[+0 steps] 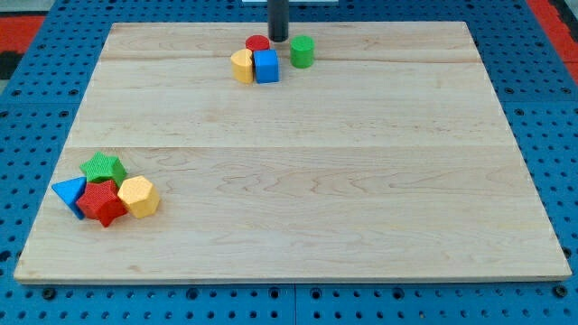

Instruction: Separate red star and blue triangle

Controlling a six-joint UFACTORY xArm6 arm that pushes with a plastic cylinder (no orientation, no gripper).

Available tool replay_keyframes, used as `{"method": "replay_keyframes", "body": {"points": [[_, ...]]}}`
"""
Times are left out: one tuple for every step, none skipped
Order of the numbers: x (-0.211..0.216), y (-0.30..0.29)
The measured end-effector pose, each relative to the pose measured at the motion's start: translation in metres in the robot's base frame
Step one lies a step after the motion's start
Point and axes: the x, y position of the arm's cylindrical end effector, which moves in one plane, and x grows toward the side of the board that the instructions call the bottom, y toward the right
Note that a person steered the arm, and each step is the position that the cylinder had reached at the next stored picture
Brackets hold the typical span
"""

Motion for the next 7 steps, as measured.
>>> {"method": "replay_keyframes", "body": {"points": [[0.002, -0.003], [0.002, -0.019], [0.002, -0.06], [0.042, -0.063], [0.131, -0.044], [0.211, 0.003], [0.283, 0.016]]}}
